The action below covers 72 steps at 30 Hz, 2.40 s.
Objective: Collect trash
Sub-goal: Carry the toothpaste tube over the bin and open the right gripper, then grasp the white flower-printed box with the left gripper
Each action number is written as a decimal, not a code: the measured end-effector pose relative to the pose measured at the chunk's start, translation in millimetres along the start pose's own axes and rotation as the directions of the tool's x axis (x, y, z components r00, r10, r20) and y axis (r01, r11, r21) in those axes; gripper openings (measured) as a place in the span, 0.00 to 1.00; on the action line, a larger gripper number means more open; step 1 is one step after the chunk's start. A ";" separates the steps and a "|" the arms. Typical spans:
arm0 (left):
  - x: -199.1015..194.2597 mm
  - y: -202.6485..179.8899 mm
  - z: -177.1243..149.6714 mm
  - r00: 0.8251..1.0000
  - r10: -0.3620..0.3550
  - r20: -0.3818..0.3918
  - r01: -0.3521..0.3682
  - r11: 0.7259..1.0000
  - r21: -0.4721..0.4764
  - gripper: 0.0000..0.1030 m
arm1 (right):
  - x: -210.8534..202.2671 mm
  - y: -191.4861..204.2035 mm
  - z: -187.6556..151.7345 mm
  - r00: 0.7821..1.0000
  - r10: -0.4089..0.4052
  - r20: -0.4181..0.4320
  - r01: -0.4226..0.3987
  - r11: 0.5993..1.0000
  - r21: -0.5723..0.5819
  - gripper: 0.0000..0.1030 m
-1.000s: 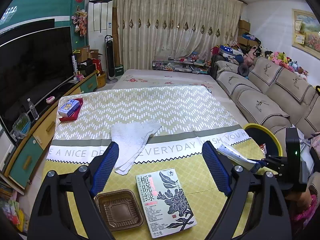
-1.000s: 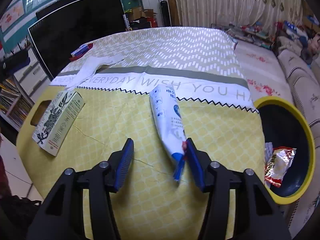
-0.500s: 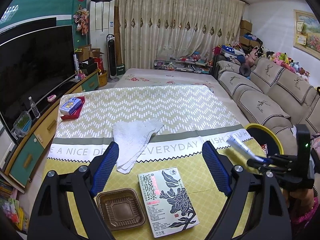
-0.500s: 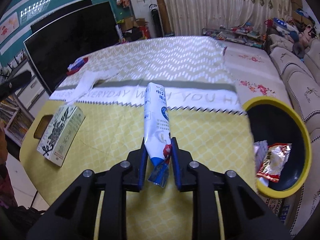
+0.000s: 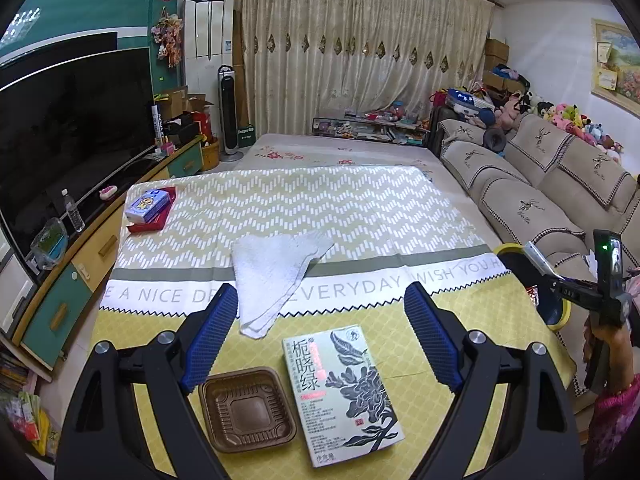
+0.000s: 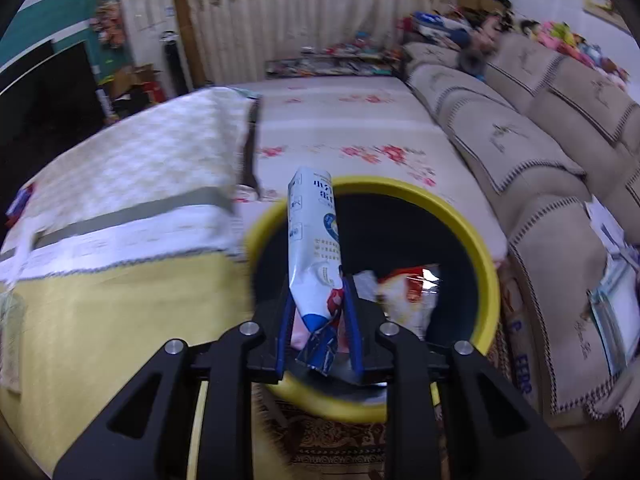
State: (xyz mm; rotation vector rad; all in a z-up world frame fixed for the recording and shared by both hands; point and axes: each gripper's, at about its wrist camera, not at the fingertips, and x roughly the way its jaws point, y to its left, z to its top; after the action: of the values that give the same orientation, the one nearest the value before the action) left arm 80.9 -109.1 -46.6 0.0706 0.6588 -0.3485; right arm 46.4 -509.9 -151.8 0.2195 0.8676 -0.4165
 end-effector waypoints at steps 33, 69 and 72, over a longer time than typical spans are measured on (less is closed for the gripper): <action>2.3 -16.4 -95.5 0.952 -0.071 -0.299 0.099 0.992 0.080 0.77 | -28.2 32.2 1.9 0.995 0.063 0.082 -0.061 0.998 -0.022 0.46; 82.5 -36.8 -84.5 0.942 0.091 -0.322 -0.092 0.996 0.012 0.75 | -12.5 32.2 -9.6 0.994 0.107 0.037 -0.107 0.994 -0.006 0.47; 85.7 -35.5 -81.8 0.945 0.098 -0.312 -0.100 0.995 0.009 0.72 | -11.8 36.0 -11.0 0.993 0.113 0.030 -0.113 0.993 -0.017 0.47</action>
State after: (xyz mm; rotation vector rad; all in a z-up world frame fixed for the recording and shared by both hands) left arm 83.8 -153.5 -162.0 0.1543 0.9670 -0.2390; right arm 47.8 -470.6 -148.9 0.2462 0.8230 -0.3068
